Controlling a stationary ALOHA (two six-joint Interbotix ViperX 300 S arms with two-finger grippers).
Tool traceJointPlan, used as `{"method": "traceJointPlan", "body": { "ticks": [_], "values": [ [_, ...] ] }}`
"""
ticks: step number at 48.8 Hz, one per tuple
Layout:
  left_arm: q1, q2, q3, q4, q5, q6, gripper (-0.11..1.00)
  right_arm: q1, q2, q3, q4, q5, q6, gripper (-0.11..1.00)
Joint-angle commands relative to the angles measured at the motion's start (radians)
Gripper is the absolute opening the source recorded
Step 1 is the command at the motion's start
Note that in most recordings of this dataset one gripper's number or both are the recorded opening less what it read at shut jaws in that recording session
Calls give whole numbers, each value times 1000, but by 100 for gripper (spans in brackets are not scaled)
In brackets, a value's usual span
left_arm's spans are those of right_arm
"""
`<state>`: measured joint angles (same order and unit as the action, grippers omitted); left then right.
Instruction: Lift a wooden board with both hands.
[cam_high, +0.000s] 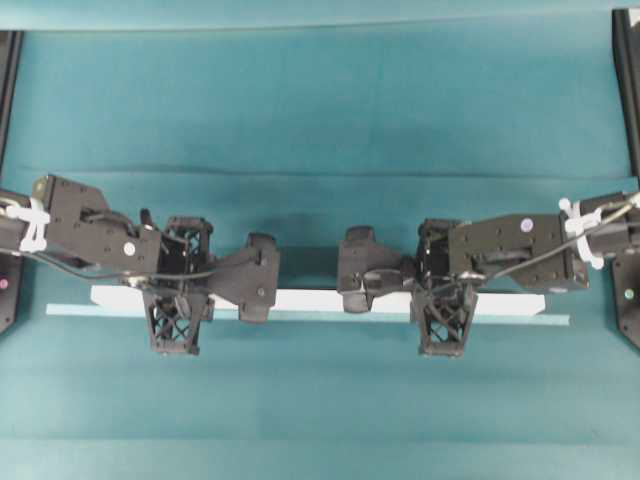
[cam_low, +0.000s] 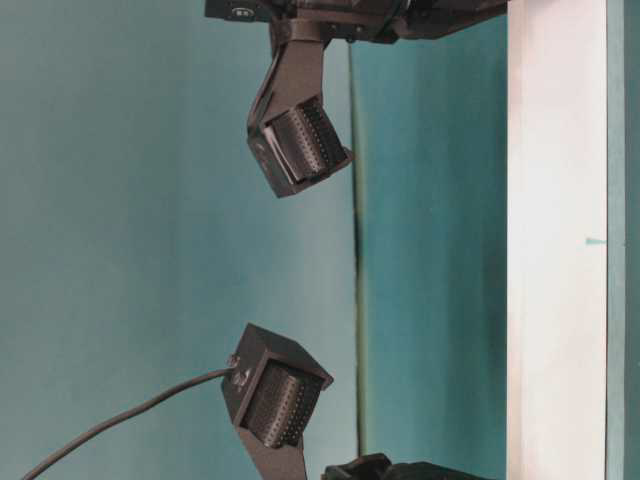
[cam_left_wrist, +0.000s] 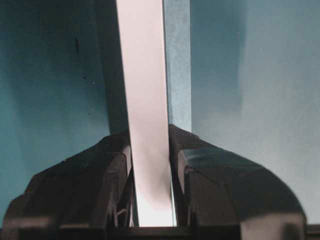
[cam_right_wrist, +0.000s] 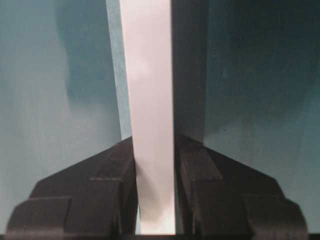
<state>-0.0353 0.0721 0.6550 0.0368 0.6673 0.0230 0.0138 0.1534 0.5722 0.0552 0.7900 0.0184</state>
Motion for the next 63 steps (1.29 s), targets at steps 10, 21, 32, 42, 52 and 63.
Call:
{"method": "traceJointPlan", "body": {
  "ticks": [10,21,32,42,52,63],
  "values": [
    [-17,5,-2,0,-43,2,17,3,3,21,-3,-80,-2,22],
    [-20,3,3,0,-58,12,17,2,-2,32,2,-147,3,22],
    [-20,0,5,0,-58,11,17,0,-3,35,2,-147,2,22],
    [-20,-2,8,0,-57,12,18,-8,-3,35,3,-146,9,26],
    [-20,-6,25,2,-61,-3,47,-17,-5,40,-11,-141,54,79],
    [-20,-31,32,0,-106,5,97,-17,-11,43,-14,-146,61,93]
  ]
}}
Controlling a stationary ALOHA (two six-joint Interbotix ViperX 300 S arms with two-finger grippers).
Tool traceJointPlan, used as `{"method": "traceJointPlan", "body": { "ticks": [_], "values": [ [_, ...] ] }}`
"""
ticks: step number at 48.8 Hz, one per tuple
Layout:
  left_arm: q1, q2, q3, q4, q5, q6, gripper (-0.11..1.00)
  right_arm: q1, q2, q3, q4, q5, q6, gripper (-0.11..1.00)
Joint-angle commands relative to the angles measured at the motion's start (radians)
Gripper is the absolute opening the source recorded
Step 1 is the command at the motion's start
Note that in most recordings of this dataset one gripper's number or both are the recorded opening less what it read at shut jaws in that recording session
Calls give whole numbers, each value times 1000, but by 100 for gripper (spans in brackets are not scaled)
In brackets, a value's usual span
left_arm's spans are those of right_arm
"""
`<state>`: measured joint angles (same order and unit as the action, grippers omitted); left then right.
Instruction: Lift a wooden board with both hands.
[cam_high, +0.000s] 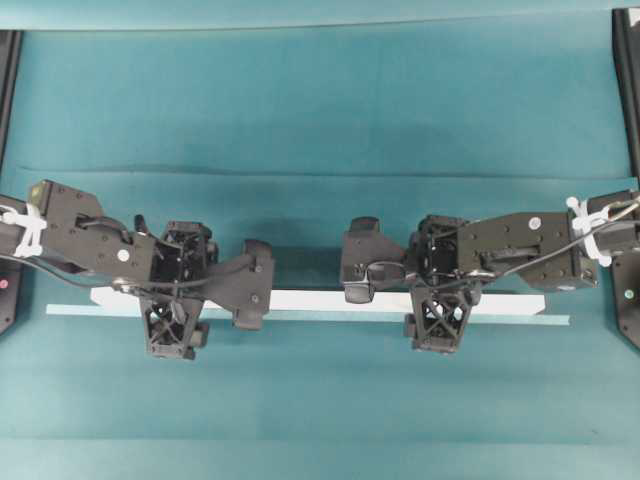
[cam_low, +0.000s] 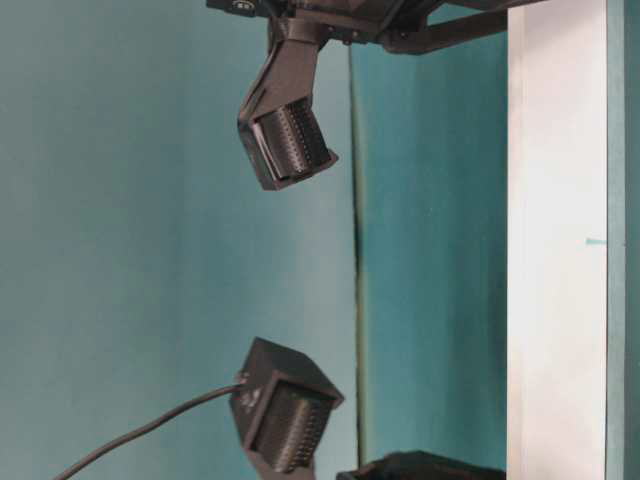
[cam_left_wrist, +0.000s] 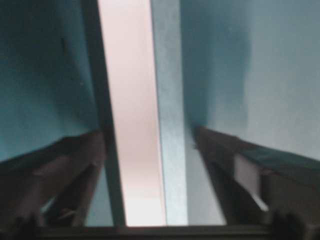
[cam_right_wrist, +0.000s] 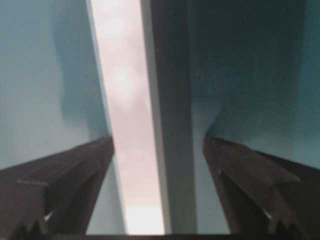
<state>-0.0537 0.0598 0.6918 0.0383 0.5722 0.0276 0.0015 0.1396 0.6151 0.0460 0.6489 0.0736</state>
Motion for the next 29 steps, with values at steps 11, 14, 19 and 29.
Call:
{"method": "traceJointPlan", "body": {
  "ticks": [11,14,19,29],
  "values": [
    [3,-71,-9,-2,6,5,98,-6,-54,-5,-6,-6,9,93],
    [12,-106,-11,0,25,5,98,-6,-91,-6,-5,2,11,93],
    [26,-178,-8,0,71,5,98,-8,-153,-6,-5,9,12,93],
    [34,-318,-3,-2,124,0,98,-18,-295,-5,-5,11,8,93]
  ]
}}
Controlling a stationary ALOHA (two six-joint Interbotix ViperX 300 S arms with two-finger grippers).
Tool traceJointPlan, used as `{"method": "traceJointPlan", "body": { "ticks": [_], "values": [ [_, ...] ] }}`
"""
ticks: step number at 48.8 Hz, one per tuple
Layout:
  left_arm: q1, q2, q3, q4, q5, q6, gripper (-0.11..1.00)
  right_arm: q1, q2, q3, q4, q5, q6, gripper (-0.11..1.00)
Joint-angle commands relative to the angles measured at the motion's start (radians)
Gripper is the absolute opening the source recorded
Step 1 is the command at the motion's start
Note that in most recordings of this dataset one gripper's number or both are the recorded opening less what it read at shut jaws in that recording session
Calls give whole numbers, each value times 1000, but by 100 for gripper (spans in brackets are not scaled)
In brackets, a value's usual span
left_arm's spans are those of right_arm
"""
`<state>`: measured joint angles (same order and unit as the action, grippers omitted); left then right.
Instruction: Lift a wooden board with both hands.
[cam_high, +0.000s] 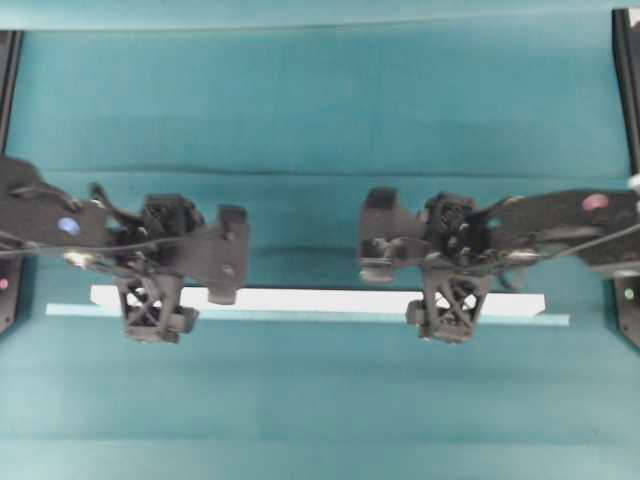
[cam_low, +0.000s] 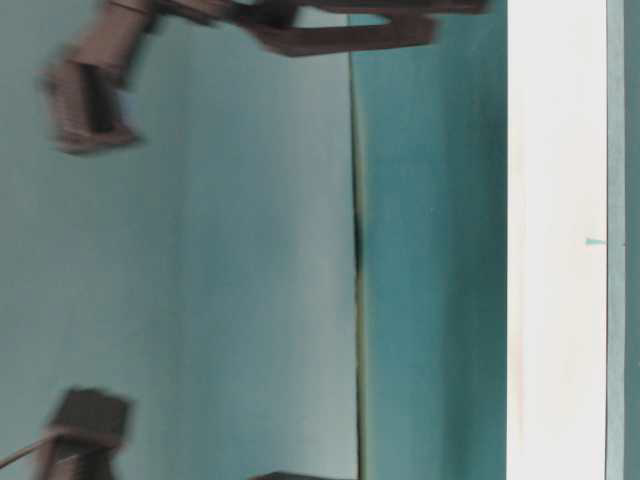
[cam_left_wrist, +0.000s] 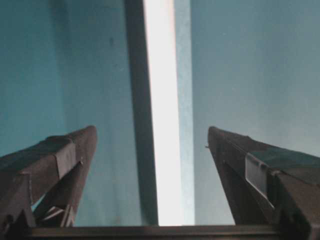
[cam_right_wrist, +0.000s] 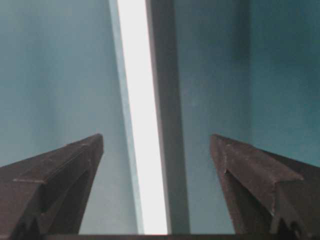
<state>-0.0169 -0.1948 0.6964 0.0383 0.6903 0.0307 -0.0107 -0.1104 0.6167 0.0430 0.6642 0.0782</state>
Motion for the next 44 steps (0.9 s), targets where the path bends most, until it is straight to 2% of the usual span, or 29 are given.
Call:
{"method": "traceJointPlan", "body": {
  "ticks": [1,15,25,34,44],
  "values": [
    [-3,-78,-8,-2,5,-5,98,-8,-60,-6,-2,-5,3,93],
    [2,-299,2,-2,-40,2,98,-20,-250,46,-3,-75,-3,93],
    [9,-434,49,-2,-173,-8,98,-25,-397,137,-2,-272,-3,93],
    [14,-497,67,-2,-304,-12,98,-32,-540,215,-3,-486,-5,93],
    [21,-520,75,0,-468,-12,97,-46,-666,239,-2,-515,-5,93]
  ]
}}
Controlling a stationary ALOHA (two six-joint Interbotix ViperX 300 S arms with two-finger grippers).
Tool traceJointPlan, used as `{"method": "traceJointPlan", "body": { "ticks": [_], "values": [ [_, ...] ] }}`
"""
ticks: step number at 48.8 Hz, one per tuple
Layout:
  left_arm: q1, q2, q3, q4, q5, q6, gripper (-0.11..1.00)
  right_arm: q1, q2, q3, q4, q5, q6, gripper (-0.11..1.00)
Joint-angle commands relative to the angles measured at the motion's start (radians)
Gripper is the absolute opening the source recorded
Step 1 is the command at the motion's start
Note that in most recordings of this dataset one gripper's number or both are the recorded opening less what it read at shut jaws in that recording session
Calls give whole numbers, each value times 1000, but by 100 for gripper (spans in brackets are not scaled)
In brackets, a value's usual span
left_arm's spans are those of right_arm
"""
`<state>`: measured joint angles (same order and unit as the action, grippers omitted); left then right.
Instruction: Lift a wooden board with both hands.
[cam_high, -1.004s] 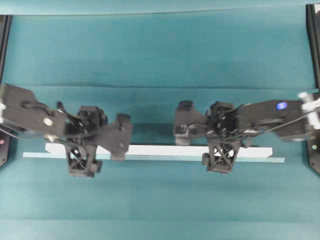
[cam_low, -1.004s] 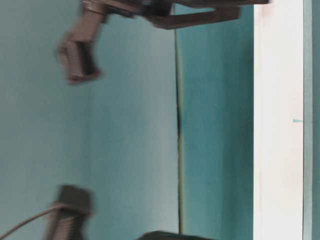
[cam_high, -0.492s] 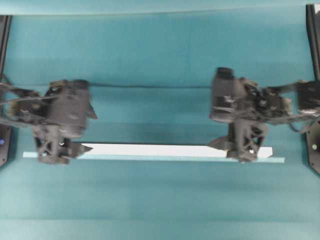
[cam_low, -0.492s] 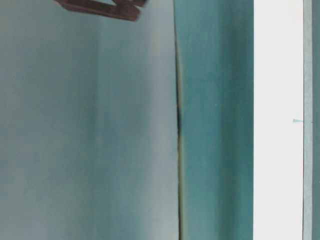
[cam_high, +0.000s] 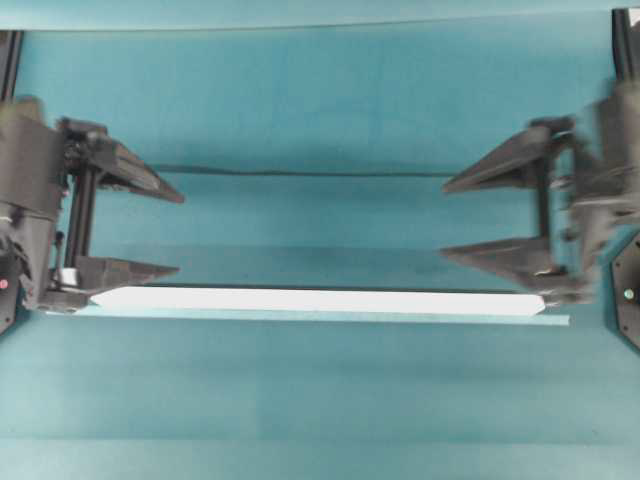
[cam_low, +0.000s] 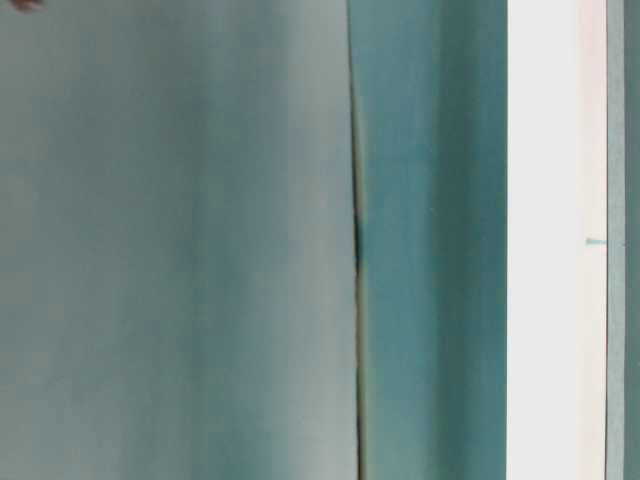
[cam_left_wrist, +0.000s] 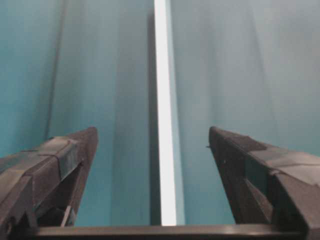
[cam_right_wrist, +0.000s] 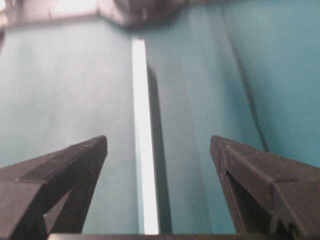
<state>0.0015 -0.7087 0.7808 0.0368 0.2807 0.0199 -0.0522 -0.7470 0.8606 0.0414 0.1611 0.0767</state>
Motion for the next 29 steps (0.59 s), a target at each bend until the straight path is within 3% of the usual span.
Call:
{"method": "traceJointPlan", "body": {
  "ticks": [1,8,29],
  "values": [
    [3,-5,-11,0,-74,-2,97,-5,-37,-5,-2,-12,-2,93],
    [3,0,-12,2,-130,-2,96,-5,-64,-5,3,-11,2,92],
    [2,-32,-3,0,-140,-34,96,-5,-67,-3,5,-11,2,92]
  ]
}}
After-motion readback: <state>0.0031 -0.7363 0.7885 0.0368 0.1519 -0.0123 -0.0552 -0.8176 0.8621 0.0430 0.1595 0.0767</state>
